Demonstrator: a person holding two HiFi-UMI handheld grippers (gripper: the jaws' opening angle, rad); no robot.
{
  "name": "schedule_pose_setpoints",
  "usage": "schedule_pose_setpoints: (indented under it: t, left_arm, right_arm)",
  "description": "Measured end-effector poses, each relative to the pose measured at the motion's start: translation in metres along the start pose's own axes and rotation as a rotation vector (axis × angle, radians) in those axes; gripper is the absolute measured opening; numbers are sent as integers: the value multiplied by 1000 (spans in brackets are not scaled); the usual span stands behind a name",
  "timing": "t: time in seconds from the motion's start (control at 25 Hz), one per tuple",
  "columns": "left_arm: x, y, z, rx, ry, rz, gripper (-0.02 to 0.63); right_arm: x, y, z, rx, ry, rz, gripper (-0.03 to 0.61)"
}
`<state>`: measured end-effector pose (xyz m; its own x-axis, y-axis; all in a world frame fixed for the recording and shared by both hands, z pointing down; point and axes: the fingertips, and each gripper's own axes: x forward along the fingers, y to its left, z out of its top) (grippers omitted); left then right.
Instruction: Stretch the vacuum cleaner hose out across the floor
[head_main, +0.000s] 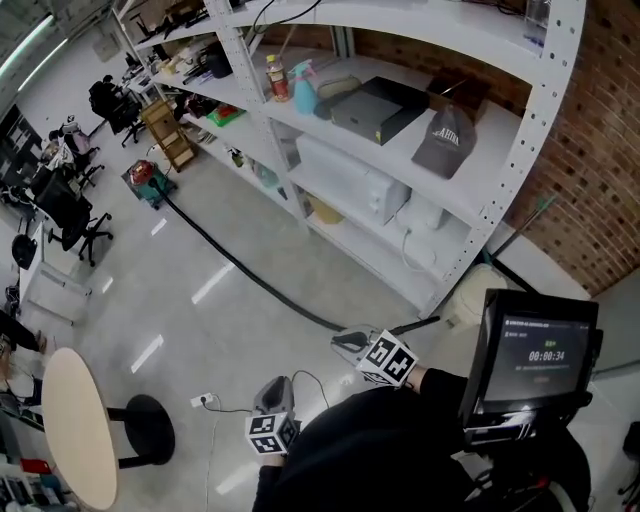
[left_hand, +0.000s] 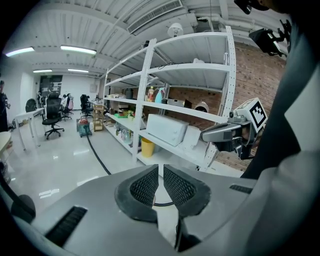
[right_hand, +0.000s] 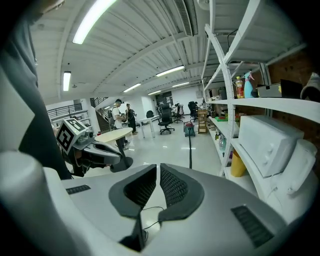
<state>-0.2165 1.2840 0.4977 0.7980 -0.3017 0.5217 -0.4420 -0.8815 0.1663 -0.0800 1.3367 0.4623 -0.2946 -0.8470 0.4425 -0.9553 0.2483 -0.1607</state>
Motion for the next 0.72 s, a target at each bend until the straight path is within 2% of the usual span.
schedule_pose_setpoints:
  t: [0.32, 0.72]
  left_arm:
    - [-1, 4, -13, -8, 22, -46, 46]
    - [-18, 23, -34, -65, 51, -39, 46]
  right_arm:
    - [1, 10, -8, 10, 27, -33, 35]
    - [17, 35, -18, 3, 82, -16, 34]
